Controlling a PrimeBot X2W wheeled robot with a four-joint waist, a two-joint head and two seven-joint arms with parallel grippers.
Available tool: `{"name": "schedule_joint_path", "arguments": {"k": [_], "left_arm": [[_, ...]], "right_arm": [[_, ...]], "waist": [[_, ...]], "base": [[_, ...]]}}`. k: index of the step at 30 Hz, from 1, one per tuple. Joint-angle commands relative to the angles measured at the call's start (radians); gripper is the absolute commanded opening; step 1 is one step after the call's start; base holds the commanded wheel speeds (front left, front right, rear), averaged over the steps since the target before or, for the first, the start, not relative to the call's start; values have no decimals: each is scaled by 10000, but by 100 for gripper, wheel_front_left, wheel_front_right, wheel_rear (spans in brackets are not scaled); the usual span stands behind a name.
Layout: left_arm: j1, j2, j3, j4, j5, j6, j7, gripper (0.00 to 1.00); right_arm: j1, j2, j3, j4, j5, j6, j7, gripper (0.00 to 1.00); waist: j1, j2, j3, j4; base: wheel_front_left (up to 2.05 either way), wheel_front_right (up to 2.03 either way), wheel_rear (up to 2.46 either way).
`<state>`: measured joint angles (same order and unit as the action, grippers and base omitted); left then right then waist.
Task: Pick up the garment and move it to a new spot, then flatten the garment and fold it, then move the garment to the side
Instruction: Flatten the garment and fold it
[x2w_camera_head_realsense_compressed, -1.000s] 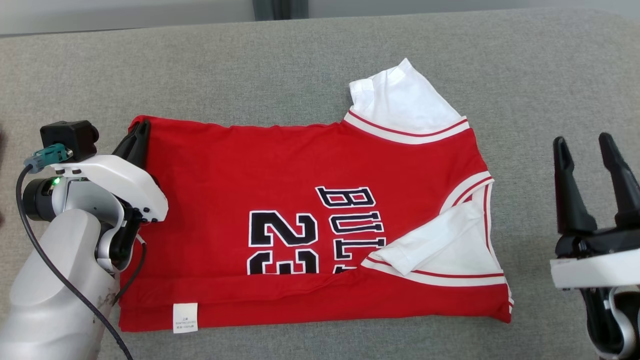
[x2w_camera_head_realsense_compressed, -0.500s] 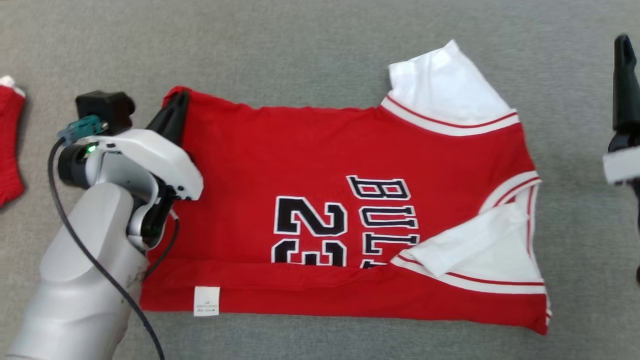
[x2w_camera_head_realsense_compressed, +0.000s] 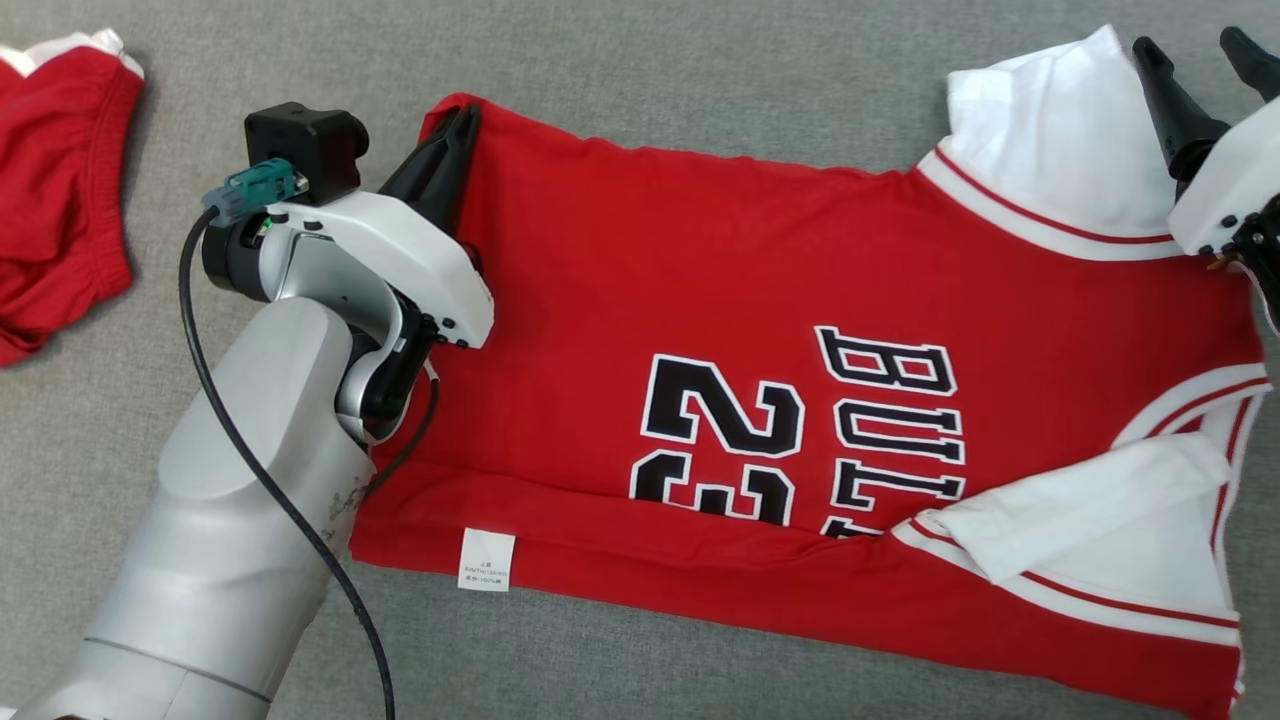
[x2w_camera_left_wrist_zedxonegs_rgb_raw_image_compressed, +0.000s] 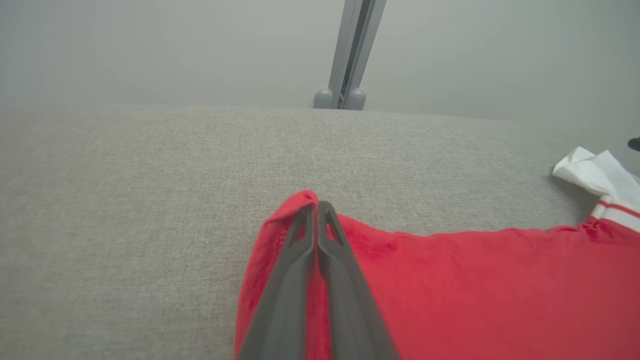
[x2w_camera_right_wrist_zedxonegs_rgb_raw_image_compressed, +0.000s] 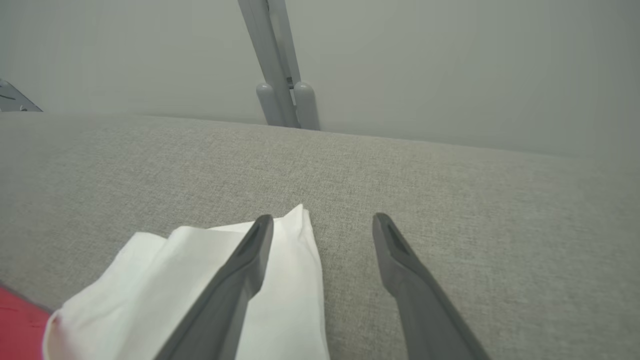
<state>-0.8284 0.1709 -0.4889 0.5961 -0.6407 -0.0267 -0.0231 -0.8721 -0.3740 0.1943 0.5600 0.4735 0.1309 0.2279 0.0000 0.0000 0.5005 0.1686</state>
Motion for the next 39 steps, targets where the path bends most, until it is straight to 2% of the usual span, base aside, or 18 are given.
{"name": "schedule_joint_path", "arguments": {"k": [1,9,10,11,12,13,19,24,27,34,39], "left_arm": [[-197,-25,-13,83,95,-91,-82,0],[-480,-248,-171,503,42,-262,-304,0],[-474,-282,-187,543,24,-266,-321,0],[-458,-314,-205,593,6,-280,-360,0],[-462,-327,-206,653,-23,-309,-377,0],[-484,-319,-200,708,-36,-335,-409,0],[-400,-193,-2,801,-153,-334,-881,0],[136,254,153,402,-181,-193,-1093,0],[471,496,206,77,-201,-77,-1033,0],[2376,1366,513,-2043,-721,294,-533,0],[3975,2008,1001,-4026,-1084,979,-278,0]], "right_arm": [[-239,-143,256,231,123,1,124,100],[-1196,-467,1662,1685,801,1,526,100],[-1261,-479,1792,1820,942,1,561,50],[-1296,-494,1900,1921,1088,1,531,38],[-1342,-534,2067,2006,1148,1,544,11],[-1395,-560,2231,2068,1269,1,534,0],[-1402,-807,2708,1709,2244,1,-601,0],[-645,-1094,2846,503,3227,1,-1569,0],[-138,-1326,2858,-135,3681,1,-1695,0],[2211,-2261,2816,-2660,4787,1,-1967,0],[4002,-2553,2415,-4131,5274,3,-2308,0]], "waist": [[0,0,163,157],[0,0,240,275],[0,0,233,283],[0,0,219,293],[0,0,206,303],[0,0,195,309],[0,0,26,208],[0,0,-297,-56],[0,0,-454,-181],[0,0,-878,-630],[0,0,-1115,-850]], "base": [[0,0,0],[0,0,0],[0,0,0],[0,0,0],[0,0,0],[0,0,0],[0,0,0],[0,0,0],[0,0,0],[0,0,0],[0,0,0]]}}
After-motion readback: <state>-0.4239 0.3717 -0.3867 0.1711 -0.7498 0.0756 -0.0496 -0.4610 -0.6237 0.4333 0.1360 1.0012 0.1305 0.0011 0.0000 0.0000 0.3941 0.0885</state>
